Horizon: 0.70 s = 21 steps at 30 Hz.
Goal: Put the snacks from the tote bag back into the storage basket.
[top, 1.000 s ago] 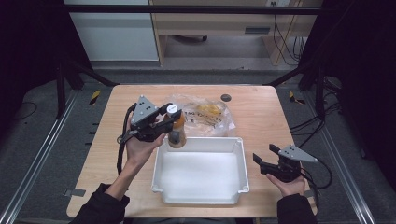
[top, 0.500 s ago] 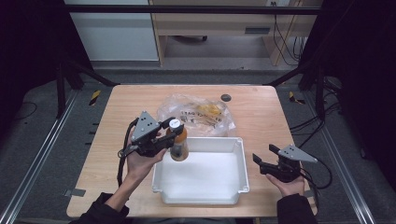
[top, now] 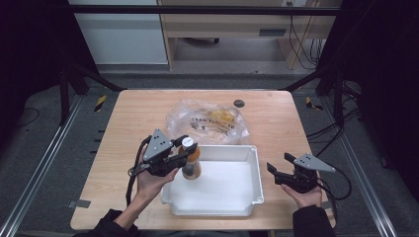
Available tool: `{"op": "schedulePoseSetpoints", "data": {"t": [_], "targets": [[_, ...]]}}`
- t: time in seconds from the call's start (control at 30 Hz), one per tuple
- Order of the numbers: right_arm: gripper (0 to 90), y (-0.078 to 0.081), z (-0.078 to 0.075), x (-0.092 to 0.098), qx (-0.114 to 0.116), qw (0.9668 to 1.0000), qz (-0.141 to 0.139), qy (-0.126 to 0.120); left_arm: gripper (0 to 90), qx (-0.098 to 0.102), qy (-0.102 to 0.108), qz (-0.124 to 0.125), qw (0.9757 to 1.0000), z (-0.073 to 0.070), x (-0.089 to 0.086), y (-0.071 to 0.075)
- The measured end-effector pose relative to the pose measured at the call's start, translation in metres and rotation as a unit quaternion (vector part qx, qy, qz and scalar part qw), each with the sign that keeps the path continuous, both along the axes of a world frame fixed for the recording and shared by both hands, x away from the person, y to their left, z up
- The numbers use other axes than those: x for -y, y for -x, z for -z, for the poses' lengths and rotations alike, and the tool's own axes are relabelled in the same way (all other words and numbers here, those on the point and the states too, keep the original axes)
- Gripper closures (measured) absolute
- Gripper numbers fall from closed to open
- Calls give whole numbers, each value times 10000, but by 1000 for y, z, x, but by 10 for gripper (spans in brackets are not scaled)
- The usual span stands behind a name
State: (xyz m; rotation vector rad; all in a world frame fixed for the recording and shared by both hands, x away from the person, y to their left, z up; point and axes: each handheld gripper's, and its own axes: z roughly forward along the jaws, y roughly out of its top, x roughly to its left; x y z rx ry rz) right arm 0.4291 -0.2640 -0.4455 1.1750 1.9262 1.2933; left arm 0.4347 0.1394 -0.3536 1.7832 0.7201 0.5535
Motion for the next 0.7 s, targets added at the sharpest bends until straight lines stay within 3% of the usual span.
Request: {"op": "schedulePoseSetpoints", "data": {"t": [0.3,0.7], "targets": [[236,1,0,0,19,10000,-32,15,589,-204,-116,48,9997,18,6,1],[237,0,1,0,-10,10000,-34,81,589,-311,-273,93,9991,36,16,2]]}}
